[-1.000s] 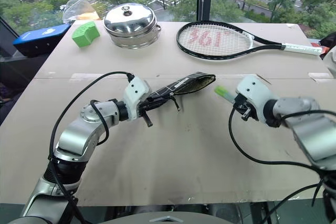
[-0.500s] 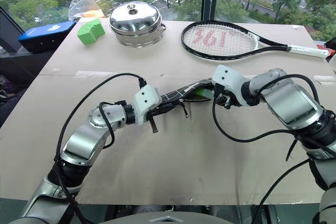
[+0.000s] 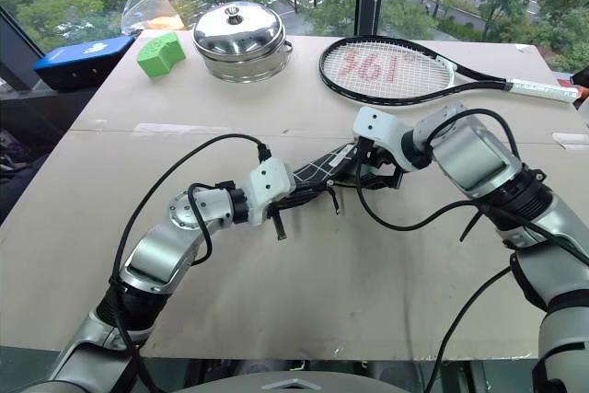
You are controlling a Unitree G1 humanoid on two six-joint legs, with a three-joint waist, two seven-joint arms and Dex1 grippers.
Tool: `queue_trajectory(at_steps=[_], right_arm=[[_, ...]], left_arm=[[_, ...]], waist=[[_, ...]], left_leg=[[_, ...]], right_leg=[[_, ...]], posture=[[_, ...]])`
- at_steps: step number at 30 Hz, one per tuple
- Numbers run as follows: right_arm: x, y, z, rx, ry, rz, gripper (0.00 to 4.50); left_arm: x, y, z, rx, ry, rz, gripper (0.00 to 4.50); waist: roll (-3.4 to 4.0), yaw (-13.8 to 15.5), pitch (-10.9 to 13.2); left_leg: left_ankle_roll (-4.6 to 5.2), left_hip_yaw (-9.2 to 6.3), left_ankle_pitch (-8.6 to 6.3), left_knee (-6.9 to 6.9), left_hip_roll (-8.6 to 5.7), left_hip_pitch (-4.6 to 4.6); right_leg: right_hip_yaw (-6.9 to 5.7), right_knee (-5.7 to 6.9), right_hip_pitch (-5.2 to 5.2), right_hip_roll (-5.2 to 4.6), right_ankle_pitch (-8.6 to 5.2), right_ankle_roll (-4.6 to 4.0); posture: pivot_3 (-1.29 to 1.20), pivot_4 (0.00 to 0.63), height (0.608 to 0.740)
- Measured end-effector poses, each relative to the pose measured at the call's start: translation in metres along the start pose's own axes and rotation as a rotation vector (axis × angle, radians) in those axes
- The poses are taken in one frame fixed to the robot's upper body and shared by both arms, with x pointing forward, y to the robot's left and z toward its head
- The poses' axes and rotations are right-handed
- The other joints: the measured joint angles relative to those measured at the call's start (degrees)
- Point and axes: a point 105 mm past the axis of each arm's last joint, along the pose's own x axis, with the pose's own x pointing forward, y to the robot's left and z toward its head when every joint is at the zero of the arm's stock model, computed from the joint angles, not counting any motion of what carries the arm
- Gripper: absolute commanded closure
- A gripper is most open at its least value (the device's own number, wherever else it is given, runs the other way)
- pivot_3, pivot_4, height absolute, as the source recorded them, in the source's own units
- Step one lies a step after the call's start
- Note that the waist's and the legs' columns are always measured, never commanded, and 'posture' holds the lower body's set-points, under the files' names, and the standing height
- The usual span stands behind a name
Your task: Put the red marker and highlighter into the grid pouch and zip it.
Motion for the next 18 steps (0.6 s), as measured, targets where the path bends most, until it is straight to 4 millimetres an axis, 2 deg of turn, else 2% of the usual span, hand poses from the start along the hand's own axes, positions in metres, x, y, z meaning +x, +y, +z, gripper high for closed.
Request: queue_trajectory(at_steps=[2, 4, 5, 7, 10, 11, 13, 15, 18], right_arm=[[-0.036, -0.004, 0.0, 0.071, -0.072, -0.023, 0.07], [-0.048, -0.002, 0.001, 0.107, -0.105, -0.025, 0.07], [-0.061, 0.005, 0.002, 0.167, -0.156, -0.012, 0.07], [-0.065, 0.018, 0.006, 0.228, -0.209, 0.031, 0.07], [-0.055, 0.053, 0.007, 0.356, -0.273, 0.135, 0.07], [-0.043, 0.071, 0.005, 0.409, -0.294, 0.174, 0.07], [-0.027, 0.088, 0.0, 0.462, -0.289, 0.212, 0.07], [-0.014, 0.097, 0.003, 0.504, -0.319, 0.203, 0.07], [-0.002, 0.097, 0.015, 0.548, -0.372, 0.156, 0.07]], left_arm=[[-0.006, 0.007, 0.002, -0.109, -0.016, 0.009, 4.5], [-0.008, 0.01, 0.003, -0.138, -0.019, 0.01, 4.5], [-0.009, 0.011, 0.005, -0.169, -0.025, -0.004, 4.5], [-0.01, 0.011, 0.008, -0.202, -0.034, -0.022, 4.5], [-0.008, 0.012, 0.016, -0.23, -0.05, -0.046, 4.5], [-0.008, 0.013, 0.019, -0.245, -0.056, -0.051, 4.5], [-0.007, 0.013, 0.022, -0.266, -0.061, -0.065, 4.5], [-0.008, 0.012, 0.022, -0.277, -0.058, -0.078, 4.5], [-0.009, 0.01, 0.02, -0.243, -0.033, -0.099, 4.5]], waist=[[-0.01, 0.1, 0.0], [-0.02, 0.0, 0.0], [-0.04, 0.0, 0.0], [-0.04, -0.3, 0.0], [-0.08, -0.3, -0.1], [-0.1, -0.2, -0.1], [-0.03, -0.2, 0.0], [-0.01, -0.2, 0.0], [-0.04, -0.3, -0.1]], left_leg=[[0.0, -0.1, 0.0, 0.0, 0.01, -0.01], [0.0, -0.11, 0.0, -0.01, 0.02, 0.02], [-0.01, -0.11, 0.0, -0.02, 0.04, 0.04], [-0.01, -0.06, 0.0, -0.04, 0.06, 0.14], [-0.01, -0.1, -0.01, -0.07, 0.09, 0.18], [-0.01, -0.12, -0.01, -0.08, 0.09, 0.18], [-0.02, -0.09, 0.0, -0.06, 0.06, 0.13], [-0.03, -0.04, 0.01, -0.01, 0.01, 0.12], [-0.03, 0.01, 0.01, -0.01, -0.01, 0.16]], right_leg=[[-0.1, 0.0, 0.02, -0.03, 0.0, 0.0], [-0.1, 0.0, 0.04, -0.03, 0.0, 0.0], [-0.1, 0.02, 0.06, -0.03, 0.0, 0.0], [0.0, 0.06, 0.07, -0.03, 0.0, 0.0], [-0.01, 0.12, 0.08, -0.02, 0.0, 0.0], [-0.01, 0.15, 0.09, -0.01, 0.0, -0.01], [0.04, 0.15, 0.03, -0.03, 0.0, -0.01], [0.13, 0.14, 0.03, -0.02, 0.0, 0.0], [0.16, 0.14, 0.03, 0.07, 0.0, 0.0]], posture=[[0.0, 0.15, 0.74], [0.0, 0.15, 0.74], [0.0, 0.15, 0.74], [0.0, 0.15, 0.74], [0.0, 0.15, 0.74], [0.0, 0.15, 0.74], [0.0, 0.15, 0.74], [0.0, 0.15, 0.74], [0.0, 0.15, 0.74]])
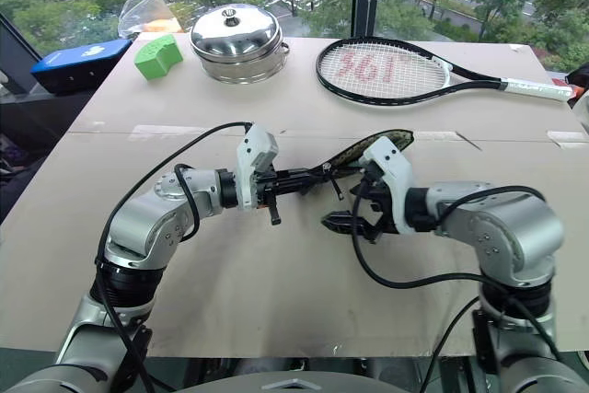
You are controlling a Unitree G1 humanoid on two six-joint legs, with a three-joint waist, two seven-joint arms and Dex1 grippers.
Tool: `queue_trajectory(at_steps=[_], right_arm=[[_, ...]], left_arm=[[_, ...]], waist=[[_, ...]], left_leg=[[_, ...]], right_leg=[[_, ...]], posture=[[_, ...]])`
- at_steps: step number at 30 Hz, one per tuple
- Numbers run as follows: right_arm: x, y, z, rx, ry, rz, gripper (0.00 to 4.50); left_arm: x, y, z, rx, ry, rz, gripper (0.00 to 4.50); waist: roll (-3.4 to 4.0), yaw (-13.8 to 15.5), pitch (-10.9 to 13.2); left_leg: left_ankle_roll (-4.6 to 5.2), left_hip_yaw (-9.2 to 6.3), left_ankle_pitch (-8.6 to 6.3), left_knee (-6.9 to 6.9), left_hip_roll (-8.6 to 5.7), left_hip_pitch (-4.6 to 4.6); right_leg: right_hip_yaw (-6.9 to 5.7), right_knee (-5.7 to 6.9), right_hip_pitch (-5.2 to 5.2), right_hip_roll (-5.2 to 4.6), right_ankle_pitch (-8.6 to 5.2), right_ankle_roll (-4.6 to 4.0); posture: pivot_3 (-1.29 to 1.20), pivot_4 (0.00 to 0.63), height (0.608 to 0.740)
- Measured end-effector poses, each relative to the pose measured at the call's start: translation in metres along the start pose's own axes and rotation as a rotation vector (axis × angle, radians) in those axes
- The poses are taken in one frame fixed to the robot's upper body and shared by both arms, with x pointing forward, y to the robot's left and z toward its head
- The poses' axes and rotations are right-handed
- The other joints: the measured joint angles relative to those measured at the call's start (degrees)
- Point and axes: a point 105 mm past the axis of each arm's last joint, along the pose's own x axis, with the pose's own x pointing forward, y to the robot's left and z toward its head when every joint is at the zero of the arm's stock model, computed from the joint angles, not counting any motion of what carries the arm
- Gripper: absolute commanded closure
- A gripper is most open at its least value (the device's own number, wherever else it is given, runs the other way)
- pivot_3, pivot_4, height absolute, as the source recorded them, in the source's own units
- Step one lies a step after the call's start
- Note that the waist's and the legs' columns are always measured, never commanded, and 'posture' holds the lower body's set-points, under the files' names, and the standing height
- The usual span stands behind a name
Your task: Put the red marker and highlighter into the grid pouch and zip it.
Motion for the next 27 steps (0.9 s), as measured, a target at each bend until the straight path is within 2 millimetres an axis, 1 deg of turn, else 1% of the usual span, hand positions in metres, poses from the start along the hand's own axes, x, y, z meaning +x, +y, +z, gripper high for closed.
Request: queue_trajectory(at_steps=[2, 5, 6, 7, 11, 16, 18, 19, 20, 21, 27], right_arm=[[0.008, -0.001, 0.003, 0.029, -0.027, -0.031, 0.07], [0.015, -0.005, 0.008, 0.068, -0.054, -0.063, 0.07], [0.016, -0.007, 0.01, 0.081, -0.066, -0.072, 0.59], [0.018, -0.009, 0.013, 0.099, -0.079, -0.083, 0.85], [0.022, -0.006, 0.015, 0.11, -0.085, -0.065, 2.71], [0.023, -0.005, 0.015, 0.111, -0.084, -0.059, 2.71], [0.023, -0.005, 0.015, 0.112, -0.083, -0.055, 3.21], [0.023, -0.004, 0.015, 0.113, -0.082, -0.051, 3.55], [0.023, -0.005, 0.015, 0.116, -0.08, -0.058, 3.95], [0.023, -0.007, 0.014, 0.122, -0.075, -0.062, 4.46], [0.02, -0.012, 0.012, 0.121, -0.062, -0.09, 4.46]], left_arm=[[0.001, -0.004, -0.003, 0.032, 0.016, -0.017, 4.5], [0.002, -0.005, -0.004, 0.059, 0.025, -0.02, 4.5], [0.002, -0.005, -0.005, 0.068, 0.03, -0.019, 4.5], [0.002, -0.005, -0.005, 0.08, 0.035, -0.017, 4.5], [0.001, -0.001, -0.005, 0.097, 0.045, 0.004, 4.5], [0.0, -0.001, -0.006, 0.098, 0.046, 0.007, 4.5], [0.0, -0.001, -0.006, 0.098, 0.048, 0.008, 4.5], [0.0, -0.001, -0.006, 0.098, 0.049, 0.008, 4.5], [-0.001, 0.0, -0.007, 0.103, 0.055, 0.011, 4.5], [-0.002, -0.001, -0.008, 0.109, 0.057, 0.014, 4.5], [-0.003, -0.002, -0.01, 0.135, 0.063, 0.009, 4.5]], waist=[[0.02, 0.1, 0.0], [0.01, 0.1, 0.0], [0.01, 0.1, 0.0], [0.01, 0.1, 0.0], [0.01, 0.0, 0.0], [0.01, 0.0, 0.0], [0.01, 0.0, 0.0], [0.01, 0.0, 0.0], [0.01, 0.0, 0.0], [0.02, 0.0, 0.0], [0.01, 0.0, 0.0]], left_leg=[[0.0, -0.02, 0.0, -0.02, 0.0, 0.0], [0.0, -0.01, 0.0, -0.02, 0.0, -0.01], [0.0, 0.0, 0.0, -0.02, 0.0, -0.01], [0.0, 0.01, 0.0, -0.02, 0.0, 0.0], [-0.01, 0.0, 0.01, -0.04, 0.01, 0.01], [-0.01, 0.01, 0.01, -0.04, 0.01, 0.01], [-0.01, 0.01, 0.01, -0.04, 0.02, 0.02], [-0.01, 0.01, 0.01, -0.04, 0.02, 0.02], [-0.01, 0.0, 0.01, -0.04, 0.02, 0.02], [-0.01, 0.01, 0.01, -0.05, 0.02, 0.02], [0.0, 0.02, 0.0, -0.05, 0.02, 0.02]], right_leg=[[-0.01, 0.0, 0.0, 0.25, 0.0, -0.01], [0.02, -0.01, 0.0, 0.3, 0.0, -0.01], [0.03, -0.01, 0.0, 0.32, 0.0, -0.01], [0.05, -0.01, 0.0, 0.34, 0.0, -0.01], [0.05, -0.01, 0.0, 0.38, -0.01, 0.0], [0.06, -0.01, 0.0, 0.37, -0.01, 0.0], [0.06, -0.01, 0.0, 0.38, -0.01, 0.0], [0.06, -0.01, 0.0, 0.38, -0.01, 0.0], [0.06, -0.01, 0.0, 0.38, -0.01, 0.0], [0.07, -0.02, -0.01, 0.38, -0.01, 0.0], [0.07, -0.03, -0.01, 0.37, -0.01, 0.0]], posture=[[0.0, 0.15, 0.74], [0.0, 0.15, 0.74], [0.0, 0.15, 0.74], [0.0, 0.15, 0.74], [0.0, 0.15, 0.74], [0.0, 0.15, 0.74], [0.0, 0.15, 0.74], [0.0, 0.15, 0.74], [0.0, 0.15, 0.74], [0.0, 0.15, 0.74], [0.0, 0.15, 0.74]])
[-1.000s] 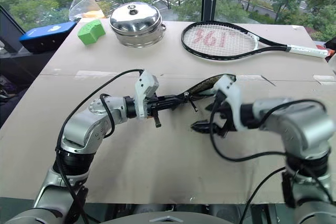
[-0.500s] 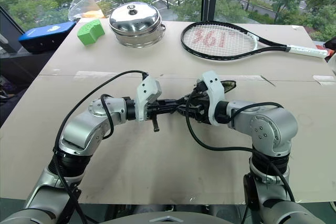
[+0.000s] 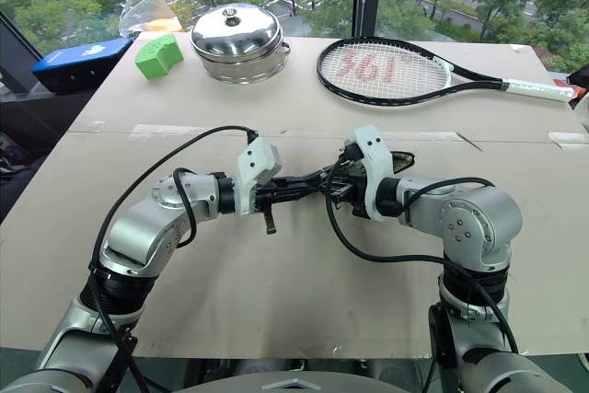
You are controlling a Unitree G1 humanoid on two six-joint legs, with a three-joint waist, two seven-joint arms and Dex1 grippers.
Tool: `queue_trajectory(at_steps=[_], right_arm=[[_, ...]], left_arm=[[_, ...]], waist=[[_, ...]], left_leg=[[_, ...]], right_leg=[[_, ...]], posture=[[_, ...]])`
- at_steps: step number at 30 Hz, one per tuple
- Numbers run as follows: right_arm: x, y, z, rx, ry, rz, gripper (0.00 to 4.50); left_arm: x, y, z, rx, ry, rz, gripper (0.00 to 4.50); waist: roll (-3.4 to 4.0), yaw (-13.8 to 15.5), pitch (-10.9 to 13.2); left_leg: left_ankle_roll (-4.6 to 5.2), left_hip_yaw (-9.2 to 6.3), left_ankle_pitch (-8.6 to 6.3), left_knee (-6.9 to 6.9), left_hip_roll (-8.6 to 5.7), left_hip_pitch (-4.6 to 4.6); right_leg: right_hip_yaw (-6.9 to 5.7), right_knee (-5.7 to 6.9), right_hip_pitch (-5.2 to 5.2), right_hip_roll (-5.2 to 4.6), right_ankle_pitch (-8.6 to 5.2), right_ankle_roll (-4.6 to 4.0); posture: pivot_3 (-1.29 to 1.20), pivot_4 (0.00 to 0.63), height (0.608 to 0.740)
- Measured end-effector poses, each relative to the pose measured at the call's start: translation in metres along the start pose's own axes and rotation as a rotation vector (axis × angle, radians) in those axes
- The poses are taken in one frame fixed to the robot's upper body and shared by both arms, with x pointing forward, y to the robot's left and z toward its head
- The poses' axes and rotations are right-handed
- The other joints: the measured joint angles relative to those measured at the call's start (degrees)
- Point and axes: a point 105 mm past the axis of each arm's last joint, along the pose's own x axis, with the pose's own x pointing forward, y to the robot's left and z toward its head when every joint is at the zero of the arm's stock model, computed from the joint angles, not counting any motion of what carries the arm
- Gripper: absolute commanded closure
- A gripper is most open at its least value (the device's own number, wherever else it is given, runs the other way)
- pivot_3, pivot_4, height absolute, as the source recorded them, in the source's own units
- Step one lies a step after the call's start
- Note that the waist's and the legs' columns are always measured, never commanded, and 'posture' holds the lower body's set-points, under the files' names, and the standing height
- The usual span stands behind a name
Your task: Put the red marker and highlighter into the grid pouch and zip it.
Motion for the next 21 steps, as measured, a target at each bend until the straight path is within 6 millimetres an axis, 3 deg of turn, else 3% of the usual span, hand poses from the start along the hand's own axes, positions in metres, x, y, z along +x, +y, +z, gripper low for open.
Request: queue_trajectory(at_steps=[7, 15, 19, 21], right_arm=[[-0.017, -0.022, 0.005, -0.019, 0.005, -0.096, 4.46], [-0.081, -0.093, 0.011, -0.026, 0.056, -0.418, 4.46], [-0.086, -0.1, 0.008, -0.047, 0.066, -0.423, 4.46], [-0.083, -0.101, 0.002, -0.062, 0.028, -0.394, 4.46]], left_arm=[[-0.003, 0.001, 0.0, 0.04, 0.003, 0.005, 4.5], [-0.007, 0.006, -0.003, 0.124, 0.02, 0.056, 4.5], [0.002, 0.004, -0.002, 0.215, 0.018, 0.061, 4.5], [0.006, 0.014, -0.007, 0.296, 0.027, 0.118, 4.5]], waist=[[0.01, 0.0, 0.0], [0.02, 0.1, 0.0], [0.01, 0.1, 0.0], [0.01, 0.1, 0.0]], left_leg=[[0.01, 0.01, -0.01, 0.0, 0.0, -0.01], [0.23, 0.04, -0.13, -0.01, -0.01, -0.01], [0.26, 0.04, -0.15, -0.03, 0.02, 0.0], [0.27, 0.04, -0.15, -0.04, 0.03, -0.01]], right_leg=[[0.01, -0.03, 0.0, -0.01, 0.0, 0.0], [0.03, -0.07, 0.0, -0.02, -0.01, -0.01], [0.05, -0.07, 0.0, 0.0, -0.01, -0.01], [0.05, -0.07, 0.0, 0.0, 0.0, 0.0]], posture=[[0.0, 0.15, 0.74], [0.0, 0.15, 0.74], [0.0, 0.15, 0.74], [0.0, 0.15, 0.74]])
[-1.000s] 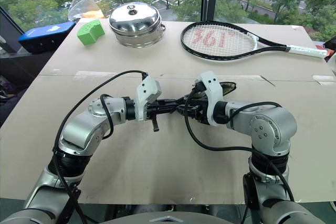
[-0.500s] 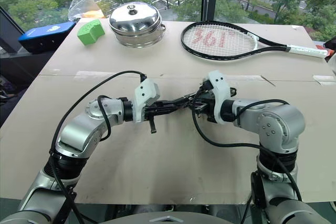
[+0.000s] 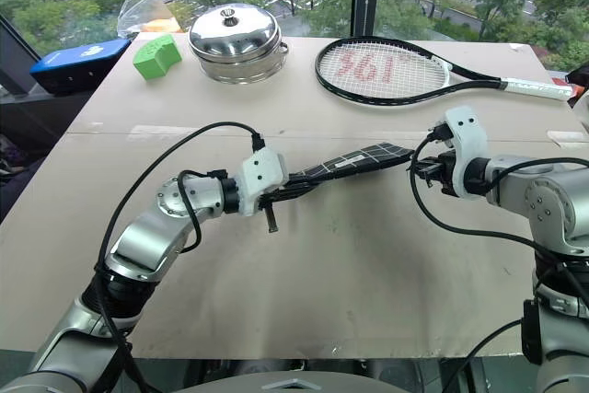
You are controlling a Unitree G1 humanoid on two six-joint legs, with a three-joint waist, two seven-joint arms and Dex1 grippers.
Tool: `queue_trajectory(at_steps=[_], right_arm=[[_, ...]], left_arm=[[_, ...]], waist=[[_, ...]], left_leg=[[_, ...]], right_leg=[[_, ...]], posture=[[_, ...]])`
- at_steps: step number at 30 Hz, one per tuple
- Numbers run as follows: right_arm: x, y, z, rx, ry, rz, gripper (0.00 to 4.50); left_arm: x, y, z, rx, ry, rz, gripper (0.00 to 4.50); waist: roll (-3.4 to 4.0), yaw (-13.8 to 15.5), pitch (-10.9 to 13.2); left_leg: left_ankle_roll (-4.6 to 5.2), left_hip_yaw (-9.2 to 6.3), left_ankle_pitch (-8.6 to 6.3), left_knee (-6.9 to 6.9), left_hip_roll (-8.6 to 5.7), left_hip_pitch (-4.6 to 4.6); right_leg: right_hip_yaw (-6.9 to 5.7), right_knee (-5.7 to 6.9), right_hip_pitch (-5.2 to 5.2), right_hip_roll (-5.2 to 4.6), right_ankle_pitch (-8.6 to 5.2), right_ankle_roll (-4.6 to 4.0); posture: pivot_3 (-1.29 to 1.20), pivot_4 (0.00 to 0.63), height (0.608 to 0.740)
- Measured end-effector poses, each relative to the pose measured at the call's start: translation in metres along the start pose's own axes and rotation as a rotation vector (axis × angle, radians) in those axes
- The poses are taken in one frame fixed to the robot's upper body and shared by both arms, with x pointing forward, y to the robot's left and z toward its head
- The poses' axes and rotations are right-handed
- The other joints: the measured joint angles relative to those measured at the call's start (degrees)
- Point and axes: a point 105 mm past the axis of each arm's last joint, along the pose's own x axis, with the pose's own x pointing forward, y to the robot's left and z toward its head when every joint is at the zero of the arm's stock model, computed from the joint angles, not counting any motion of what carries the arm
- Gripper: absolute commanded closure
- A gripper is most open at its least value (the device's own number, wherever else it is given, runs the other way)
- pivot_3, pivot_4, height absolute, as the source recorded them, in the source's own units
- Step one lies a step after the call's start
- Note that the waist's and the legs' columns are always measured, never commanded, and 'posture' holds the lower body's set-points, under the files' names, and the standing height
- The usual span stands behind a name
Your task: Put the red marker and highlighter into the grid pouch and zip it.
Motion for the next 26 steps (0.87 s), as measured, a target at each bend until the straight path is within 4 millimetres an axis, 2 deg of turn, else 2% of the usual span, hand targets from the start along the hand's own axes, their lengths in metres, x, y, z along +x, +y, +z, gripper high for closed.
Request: queue_trajectory(at_steps=[1, 2, 3, 5, 6, 7, 9, 10, 11, 12, 14, 15, 17, 19, 20, 24, 26], right_arm=[[0.001, 0.001, -0.002, -0.001, -0.011, 0.012, 4.46], [0.002, 0.002, -0.006, -0.027, -0.035, 0.021, 3.81], [0.003, 0.002, -0.008, -0.042, -0.04, 0.018, 3.49], [0.001, -0.002, -0.023, -0.152, -0.014, -0.029, 2.61], [0.0, -0.003, -0.032, -0.179, -0.003, -0.035, 1.98], [-0.002, -0.001, -0.044, -0.206, -0.001, -0.024, 1.58], [-0.006, 0.005, -0.056, -0.227, -0.022, 0.015, 0.77], [-0.01, 0.007, -0.058, -0.231, -0.041, 0.027, 0.19], [-0.015, 0.008, -0.058, -0.233, -0.075, 0.03, 0.0], [-0.017, 0.008, -0.057, -0.241, -0.095, 0.031, 0.0], [-0.044, 0.007, -0.056, -0.265, -0.227, 0.023, 0.0], [-0.06, 0.007, -0.065, -0.283, -0.245, 0.02, 0.0], [-0.072, 0.005, -0.074, -0.312, -0.251, 0.016, 0.0], [-0.088, 0.006, -0.082, -0.355, -0.254, 0.012, 0.0], [-0.106, 0.003, -0.091, -0.375, -0.238, -0.008, 0.0], [-0.132, 0.0, -0.097, -0.42, -0.226, -0.037, 0.0], [-0.136, 0.001, -0.101, -0.426, -0.212, -0.03, 0.0]], left_arm=[[0.0, 0.003, -0.003, 0.019, 0.001, 0.016, 4.5], [0.003, 0.006, -0.01, 0.085, 0.015, 0.012, 3.89], [0.003, 0.008, -0.015, 0.11, 0.03, 0.01, 3.69], [0.001, 0.012, -0.03, 0.201, 0.069, -0.007, 3.0], [-0.002, 0.013, -0.036, 0.231, 0.078, -0.019, 2.38], [-0.005, 0.012, -0.041, 0.255, 0.071, -0.04, 2.03], [-0.009, 0.007, -0.039, 0.261, 0.032, -0.078, 1.22], [-0.012, 0.004, -0.038, 0.242, 0.011, -0.086, 0.69], [-0.018, 0.003, -0.04, 0.198, -0.006, -0.087, 0.13], [-0.02, 0.003, -0.039, 0.17, -0.015, -0.087, 0.13], [-0.049, -0.001, -0.038, -0.062, -0.056, -0.066, 0.13], [-0.071, -0.003, -0.042, -0.195, -0.045, -0.046, 0.13], [-0.091, -0.001, -0.042, -0.303, -0.046, -0.017, 0.13], [-0.107, -0.01, -0.036, -0.385, -0.06, -0.018, 0.13], [-0.124, -0.019, -0.038, -0.467, -0.037, -0.002, 0.13], [-0.148, -0.034, -0.049, -0.563, 0.031, 0.039, 0.13], [-0.152, -0.036, -0.051, -0.584, 0.043, 0.049, 0.13]], waist=[[0.0, 0.0, 0.0], [-0.01, 0.1, 0.0], [-0.01, 0.1, 0.0], [-0.01, 0.2, 0.0], [-0.05, 0.2, 0.0], [-0.05, 0.2, 0.0], [-0.04, 0.1, 0.0], [-0.04, 0.1, 0.0], [-0.04, 0.0, 0.0], [-0.05, -0.1, 0.0], [-0.07, -0.1, 0.0], [-0.05, -0.1, 0.0], [0.05, 0.0, 0.0], [0.07, 0.0, 0.0], [0.08, 0.0, 0.0], [0.22, 0.1, 0.1], [0.26, 0.2, 0.1]], left_leg=[[0.0, 0.0, 0.0, 0.02, 0.0, 0.0], [0.01, 0.0, -0.01, 0.02, -0.02, 0.0], [0.02, 0.02, -0.01, 0.02, -0.01, -0.01], [0.03, 0.04, -0.02, 0.02, -0.03, -0.03], [0.03, 0.04, -0.02, 0.02, -0.01, -0.05], [0.03, 0.05, -0.02, 0.02, -0.01, -0.06], [-0.02, 0.08, 0.01, 0.03, -0.01, -0.07], [-0.03, 0.09, 0.02, 0.03, 0.01, -0.04], [-0.06, 0.11, 0.03, 0.04, 0.05, -0.01], [-0.04, 0.12, 0.02, 0.04, 0.05, -0.03], [-0.05, 0.06, 0.0, -0.02, 0.14, 0.04], [-0.15, -0.01, 0.03, -0.04, 0.16, 0.14], [-0.06, 0.01, -0.02, -0.06, 0.15, 0.13], [-0.04, 0.03, -0.03, -0.04, 0.12, 0.19], [-0.04, 0.03, -0.04, -0.03, 0.1, 0.24], [-0.15, 0.01, -0.17, 0.02, 0.08, 0.27], [-0.23, -0.04, -0.21, 0.01, 0.09, 0.27]], right_leg=[[-0.01, 0.01, 0.0, 0.0, 0.0, 0.0], [-0.03, 0.0, 0.0, 0.0, 0.0, 0.0], [-0.02, -0.01, -0.01, 0.01, 0.0, 0.0], [-0.04, -0.05, -0.01, -0.02, -0.01, 0.02], [-0.04, -0.09, -0.01, -0.02, -0.01, 0.02], [-0.02, -0.09, -0.02, -0.05, -0.01, 0.02], [0.0, -0.09, -0.02, -0.08, -0.01, 0.03], [0.0, -0.08, -0.01, -0.12, -0.01, 0.03], [0.02, -0.07, -0.01, -0.2, -0.01, 0.04], [0.0, -0.08, -0.02, -0.31, -0.01, 0.05], [-0.05, -0.04, 0.0, -0.33, -0.07, 0.14], [-0.06, 0.0, 0.09, -0.33, -0.13, 0.21], [-0.05, -0.01, 0.07, -0.35, -0.25, 0.42], [-0.01, -0.03, 0.11, -0.42, -0.27, 0.44], [-0.01, -0.03, 0.13, -0.45, -0.29, 0.44], [0.02, -0.03, 0.11, -0.48, -0.41, 0.2], [0.0, -0.01, 0.1, -0.48, -0.42, 0.19]], posture=[[0.0, 0.15, 0.74], [0.0, 0.15, 0.74], [0.0, 0.15, 0.74], [0.0, 0.15, 0.74], [0.0, 0.15, 0.74], [0.0, 0.15, 0.74], [0.0, 0.15, 0.74], [0.0, 0.15, 0.74], [0.0, 0.15, 0.74], [0.0, 0.15, 0.74], [0.0, 0.15, 0.74], [0.0, 0.15, 0.74], [0.0, 0.15, 0.74], [0.0, 0.15, 0.74], [0.0, 0.15, 0.74], [0.0, 0.15, 0.74], [0.0, 0.15, 0.74]])
